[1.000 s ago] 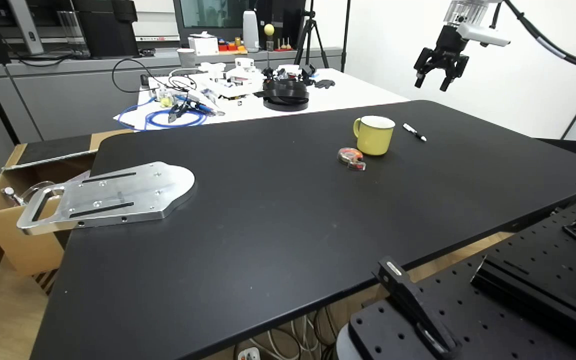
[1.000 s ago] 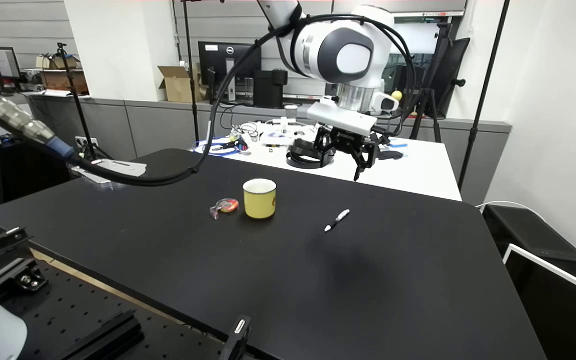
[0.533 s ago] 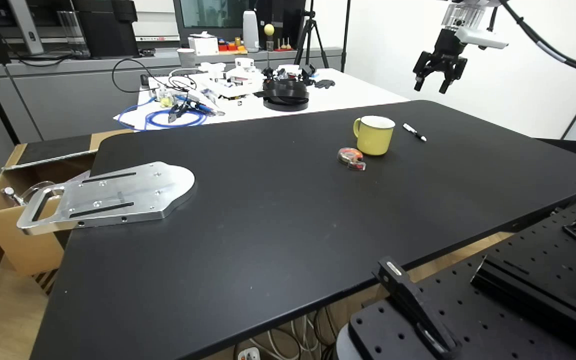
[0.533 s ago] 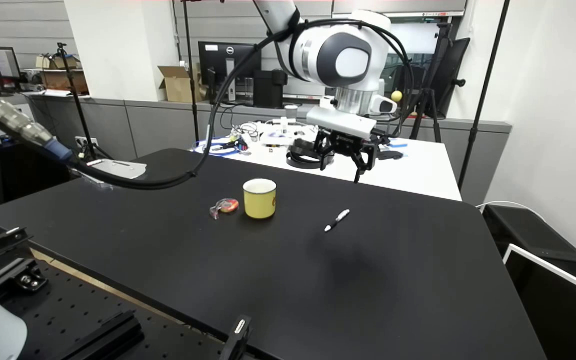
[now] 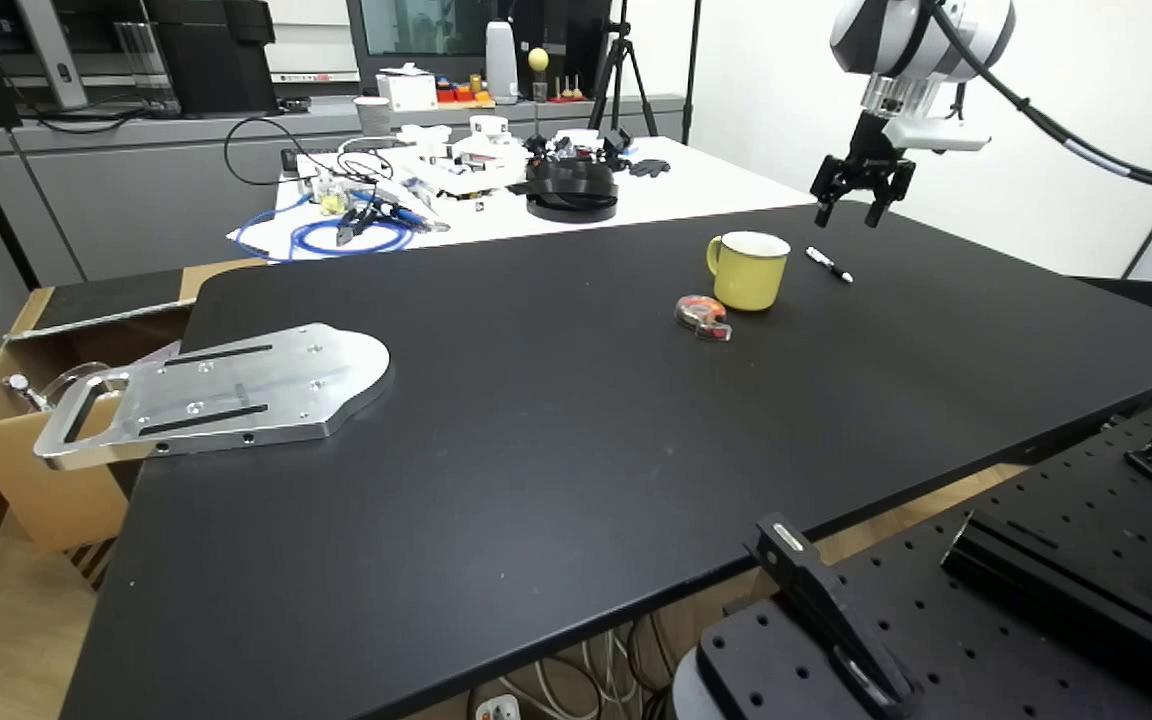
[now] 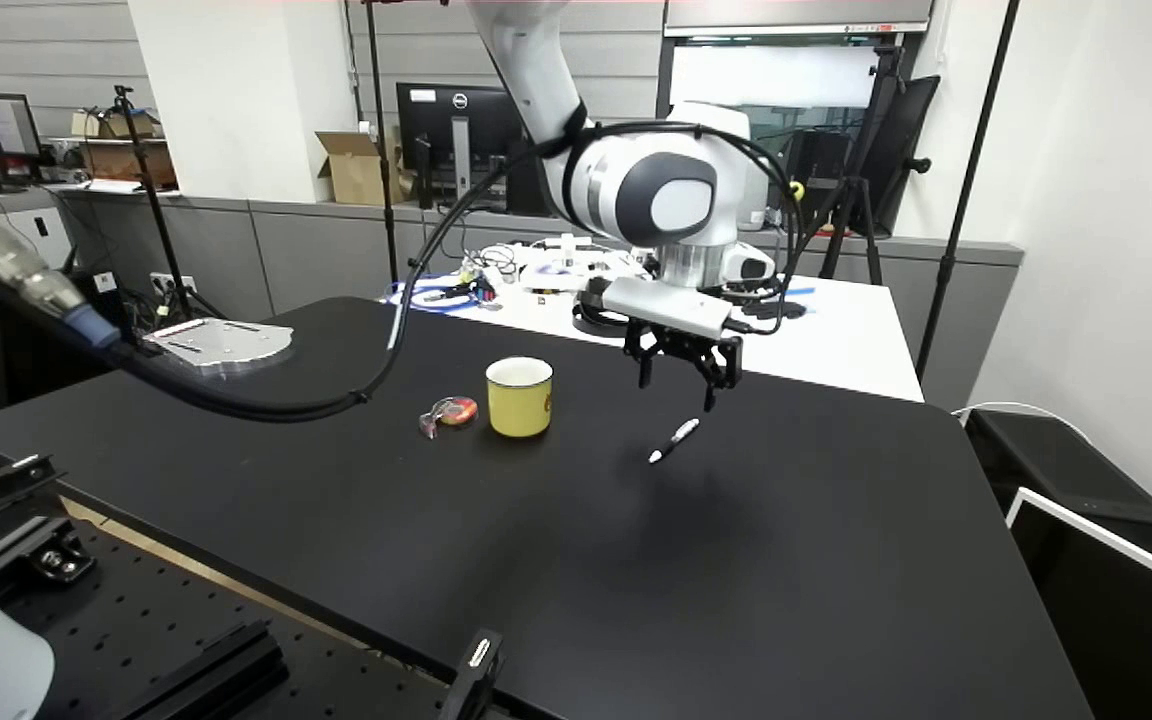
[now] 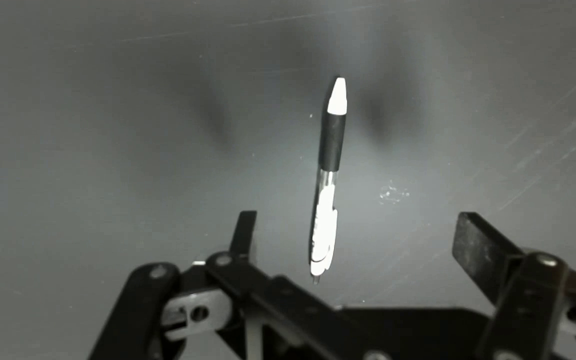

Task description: Put the pen in the cup

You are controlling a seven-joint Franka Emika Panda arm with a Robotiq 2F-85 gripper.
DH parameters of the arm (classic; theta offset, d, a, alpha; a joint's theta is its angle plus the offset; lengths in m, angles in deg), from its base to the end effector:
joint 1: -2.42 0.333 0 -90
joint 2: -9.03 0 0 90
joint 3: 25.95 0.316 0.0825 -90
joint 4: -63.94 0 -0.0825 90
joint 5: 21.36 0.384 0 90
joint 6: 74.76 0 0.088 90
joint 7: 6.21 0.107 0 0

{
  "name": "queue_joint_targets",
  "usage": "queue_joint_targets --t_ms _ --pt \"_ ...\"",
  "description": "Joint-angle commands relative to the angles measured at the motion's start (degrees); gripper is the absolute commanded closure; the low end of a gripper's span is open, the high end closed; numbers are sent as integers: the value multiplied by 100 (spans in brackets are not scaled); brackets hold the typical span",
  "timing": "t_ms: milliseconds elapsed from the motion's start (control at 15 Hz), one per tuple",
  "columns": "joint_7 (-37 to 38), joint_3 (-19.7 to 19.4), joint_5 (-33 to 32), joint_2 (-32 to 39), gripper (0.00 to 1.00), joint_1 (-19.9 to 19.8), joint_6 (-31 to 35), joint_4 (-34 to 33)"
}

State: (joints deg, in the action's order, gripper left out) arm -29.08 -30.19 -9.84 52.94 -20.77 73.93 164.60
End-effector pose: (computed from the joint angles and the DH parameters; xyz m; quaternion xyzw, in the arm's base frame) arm 0.5892 -0.3060 0.1391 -0.9925 0.1121 -0.0475 0.0110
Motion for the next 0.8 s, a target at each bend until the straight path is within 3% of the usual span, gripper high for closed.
queue_joint_targets --t_ms 0,600,667,733 --pt "547 -106 -234 295 0 113 280 -136" --pt "895 -171 -407 622 0 161 427 -169" --pt "924 -183 -430 652 2 172 432 -179" --pt "954 -196 -449 682 26 187 457 -182"
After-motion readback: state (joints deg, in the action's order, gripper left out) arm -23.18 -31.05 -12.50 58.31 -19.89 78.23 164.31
